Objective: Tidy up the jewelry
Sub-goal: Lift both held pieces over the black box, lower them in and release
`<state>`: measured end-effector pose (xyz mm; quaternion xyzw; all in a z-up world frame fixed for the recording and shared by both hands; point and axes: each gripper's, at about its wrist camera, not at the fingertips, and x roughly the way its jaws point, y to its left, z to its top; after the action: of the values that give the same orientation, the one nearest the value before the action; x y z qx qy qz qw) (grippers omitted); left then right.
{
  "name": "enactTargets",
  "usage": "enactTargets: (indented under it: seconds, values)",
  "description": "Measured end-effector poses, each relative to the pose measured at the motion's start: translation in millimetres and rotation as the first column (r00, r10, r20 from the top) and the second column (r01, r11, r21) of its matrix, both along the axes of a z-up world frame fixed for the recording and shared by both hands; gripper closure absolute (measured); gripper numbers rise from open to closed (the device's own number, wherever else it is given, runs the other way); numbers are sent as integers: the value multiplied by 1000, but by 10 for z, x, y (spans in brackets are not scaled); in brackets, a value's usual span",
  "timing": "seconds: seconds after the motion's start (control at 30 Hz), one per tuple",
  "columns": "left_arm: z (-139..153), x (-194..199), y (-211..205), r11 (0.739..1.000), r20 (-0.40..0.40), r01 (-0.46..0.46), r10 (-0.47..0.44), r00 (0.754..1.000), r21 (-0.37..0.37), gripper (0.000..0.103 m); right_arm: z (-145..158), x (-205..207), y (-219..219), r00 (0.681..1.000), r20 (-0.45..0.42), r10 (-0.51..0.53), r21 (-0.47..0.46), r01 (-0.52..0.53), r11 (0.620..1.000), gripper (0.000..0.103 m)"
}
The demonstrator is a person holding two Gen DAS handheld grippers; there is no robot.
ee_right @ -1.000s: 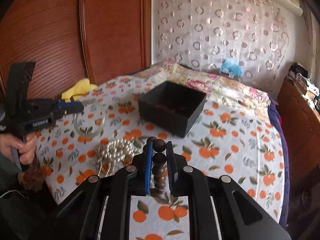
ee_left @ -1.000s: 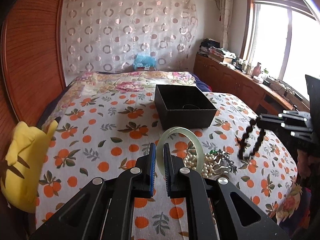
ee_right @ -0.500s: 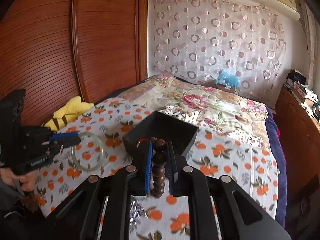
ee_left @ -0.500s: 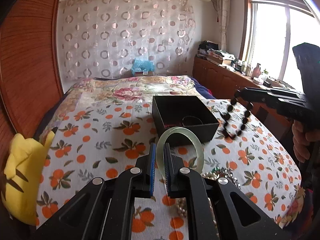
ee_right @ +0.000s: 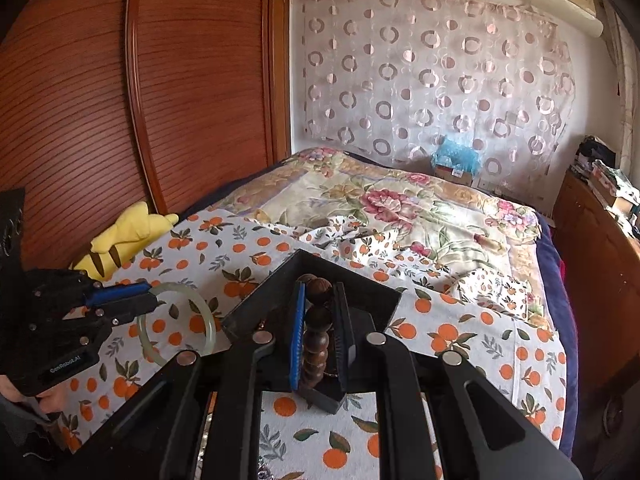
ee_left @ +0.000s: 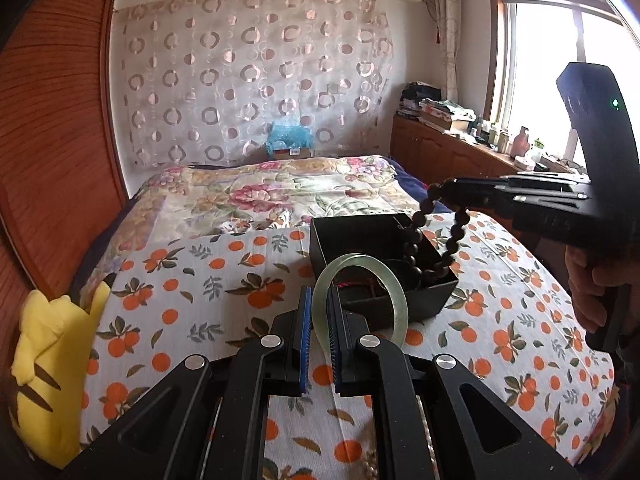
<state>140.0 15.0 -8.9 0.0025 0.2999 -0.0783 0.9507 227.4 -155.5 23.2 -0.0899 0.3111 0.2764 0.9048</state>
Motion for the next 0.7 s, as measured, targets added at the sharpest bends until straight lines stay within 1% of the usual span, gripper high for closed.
enactTargets:
  seconds: [0.17,0.3,0.5,0.7]
  values:
    - [-13,109,-43,1000,-7,5,-5,1000,6,96,-193,100,21,998,-58,-5,-3,5,1000,87]
    - [-13,193,-107,1000,-7,13,-13,1000,16,96,-313,116,-97,996,-90,-21,26,24,999,86]
    - [16,362,-218,999,-6,22,-22,1000,32,96,-405,72,-323,993,-109,-53,37,57,998,84]
    - [-33,615,-321,998,-27,18,-16,999,59,96,-521,-75,-600,989,-122,-78,50,84,995,84]
